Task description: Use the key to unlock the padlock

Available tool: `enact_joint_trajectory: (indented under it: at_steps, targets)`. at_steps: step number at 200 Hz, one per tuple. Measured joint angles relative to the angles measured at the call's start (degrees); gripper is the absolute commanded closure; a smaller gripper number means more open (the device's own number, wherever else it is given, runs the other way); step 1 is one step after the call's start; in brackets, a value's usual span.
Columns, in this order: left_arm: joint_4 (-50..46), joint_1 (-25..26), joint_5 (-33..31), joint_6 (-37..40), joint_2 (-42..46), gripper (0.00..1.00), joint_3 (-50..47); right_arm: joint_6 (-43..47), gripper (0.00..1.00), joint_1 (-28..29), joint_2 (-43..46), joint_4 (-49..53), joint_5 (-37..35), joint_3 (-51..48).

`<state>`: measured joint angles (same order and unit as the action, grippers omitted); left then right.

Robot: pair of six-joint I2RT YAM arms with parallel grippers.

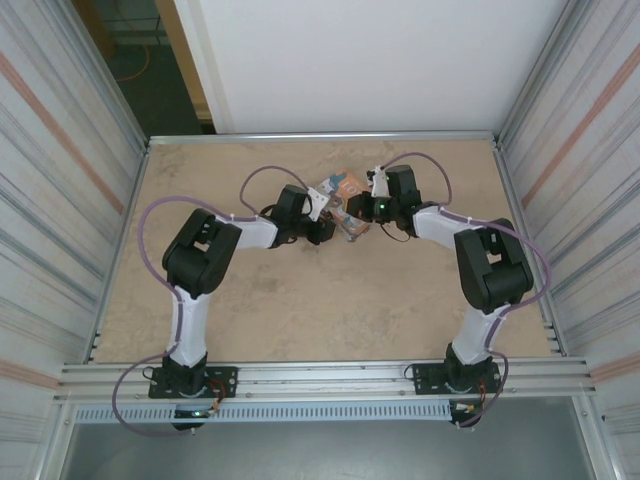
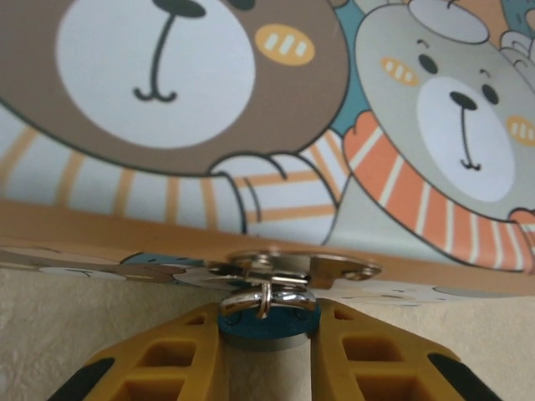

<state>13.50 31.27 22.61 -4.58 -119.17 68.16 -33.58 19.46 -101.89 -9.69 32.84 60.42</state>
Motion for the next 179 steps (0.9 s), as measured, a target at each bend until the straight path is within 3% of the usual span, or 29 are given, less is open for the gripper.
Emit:
enact_joint_trajectory:
  at_steps: [120,179]
  targets:
    - [-14.01,0.00,7.72,-15.28,6.32,0.82,0.46,11.15,1.00,0.04,18.69,4.17,-3.39,-15.93]
    - [-17.77,1.07,9.60,-21.99,8.48,0.82,2.60,16.48,1.00,5.79,25.18,5.01,-9.46,-23.06]
